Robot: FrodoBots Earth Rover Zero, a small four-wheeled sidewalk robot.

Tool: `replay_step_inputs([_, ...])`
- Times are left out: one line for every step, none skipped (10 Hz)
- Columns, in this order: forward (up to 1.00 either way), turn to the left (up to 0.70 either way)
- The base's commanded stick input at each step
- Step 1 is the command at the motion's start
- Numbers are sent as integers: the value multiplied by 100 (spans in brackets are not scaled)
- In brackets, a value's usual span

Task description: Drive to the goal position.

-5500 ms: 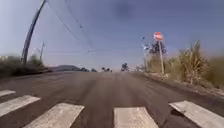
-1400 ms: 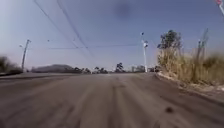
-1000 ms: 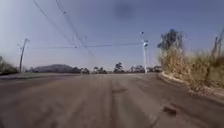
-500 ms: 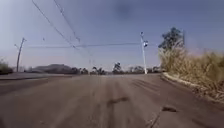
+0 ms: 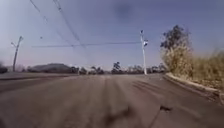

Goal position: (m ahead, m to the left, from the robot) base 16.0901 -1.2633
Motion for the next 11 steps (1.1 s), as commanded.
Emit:
replay_step_inputs([100, 0])
replay_step_inputs([100, 0])
replay_step_inputs([100, 0])
replay_step_inputs([100, 0])
replay_step_inputs([100, 0])
replay_step_inputs([100, 0])
replay_step_inputs([100, 0])
replay_step_inputs([100, 0])
replay_step_inputs([100, 0])
replay_step_inputs([100, 0])
replay_step_inputs([100, 0])
